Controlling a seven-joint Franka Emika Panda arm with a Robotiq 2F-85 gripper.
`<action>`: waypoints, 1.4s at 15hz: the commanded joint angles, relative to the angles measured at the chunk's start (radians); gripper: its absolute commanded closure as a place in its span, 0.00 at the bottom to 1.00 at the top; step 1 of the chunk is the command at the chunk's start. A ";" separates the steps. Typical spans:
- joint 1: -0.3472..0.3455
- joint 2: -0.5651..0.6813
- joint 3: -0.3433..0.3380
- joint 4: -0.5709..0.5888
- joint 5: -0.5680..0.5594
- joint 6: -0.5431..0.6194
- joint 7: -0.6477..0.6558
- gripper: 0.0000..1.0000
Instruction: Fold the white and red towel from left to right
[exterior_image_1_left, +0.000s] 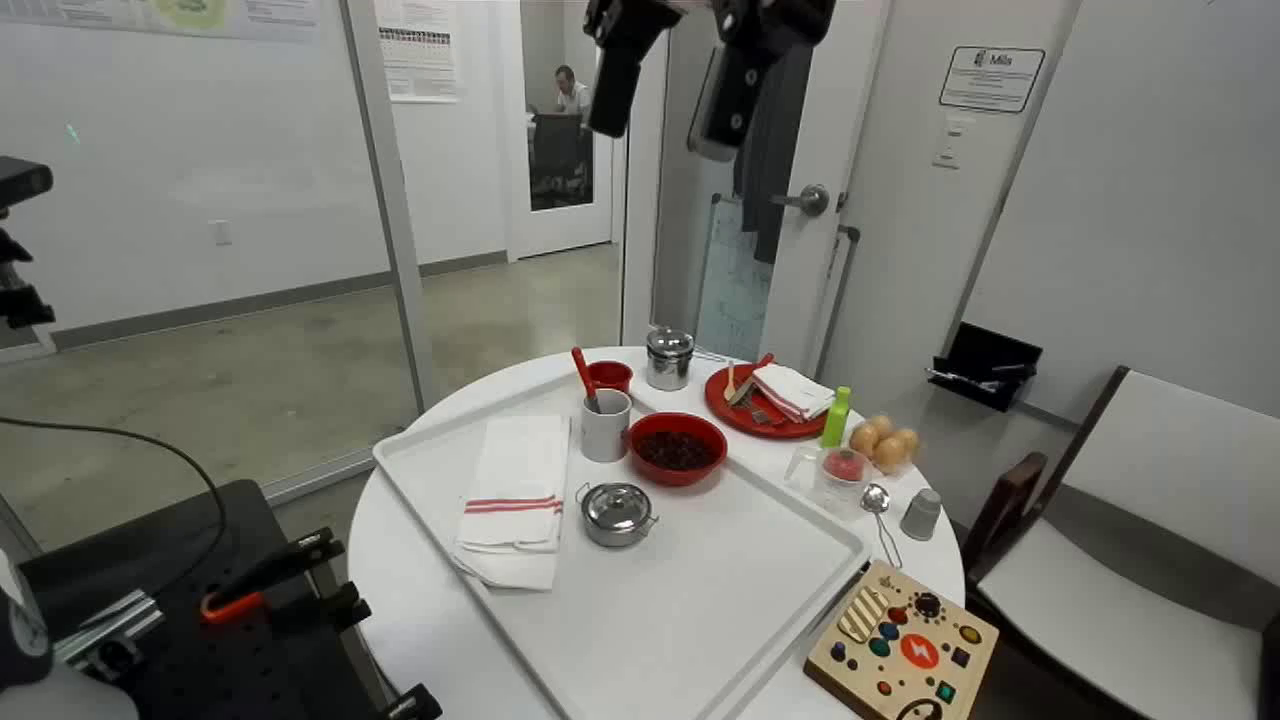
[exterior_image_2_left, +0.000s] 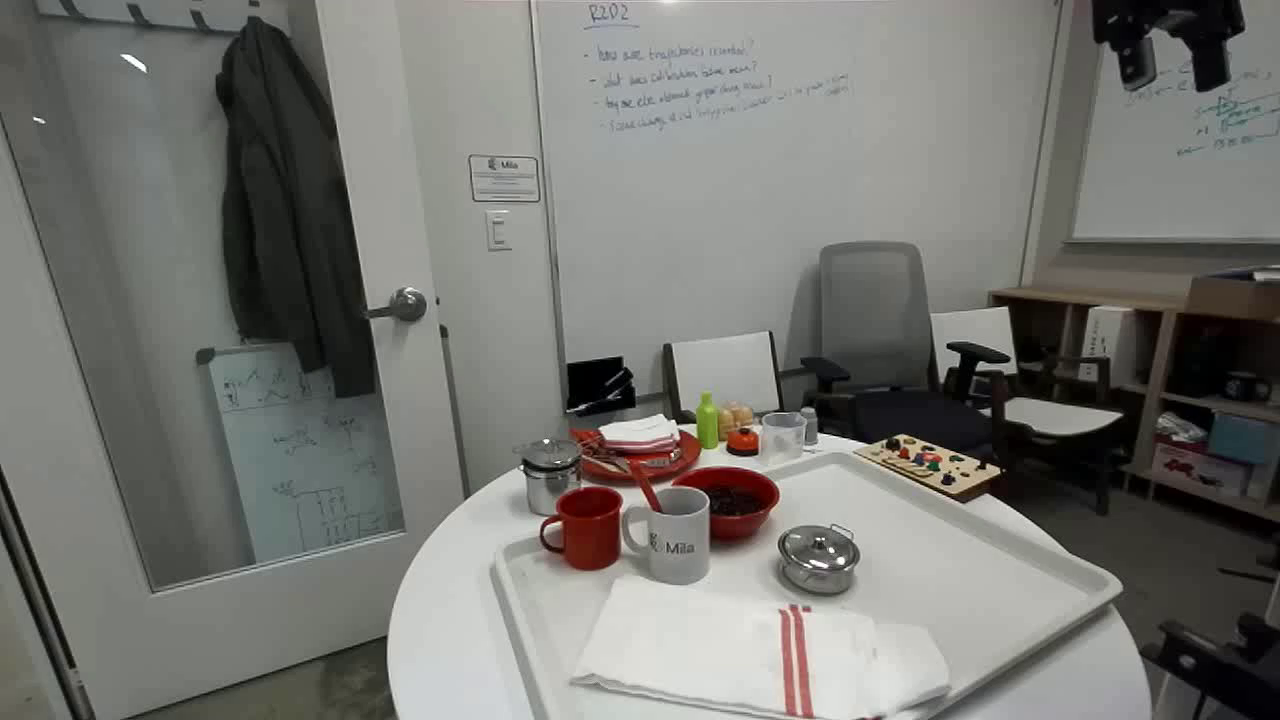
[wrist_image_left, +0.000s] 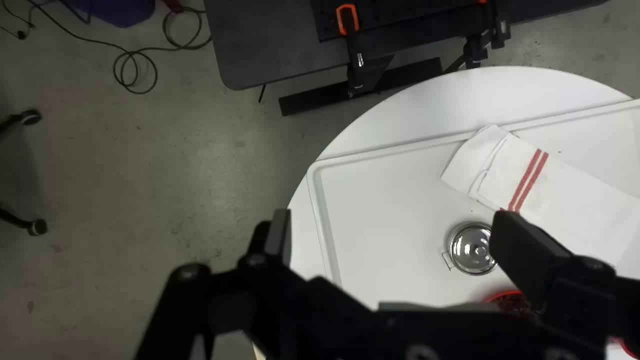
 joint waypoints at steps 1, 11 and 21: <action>0.001 0.001 -0.002 0.002 0.000 -0.002 0.000 0.00; 0.102 0.110 0.141 -0.018 0.055 0.199 0.211 0.00; 0.148 0.253 0.204 0.011 0.013 0.232 0.370 0.00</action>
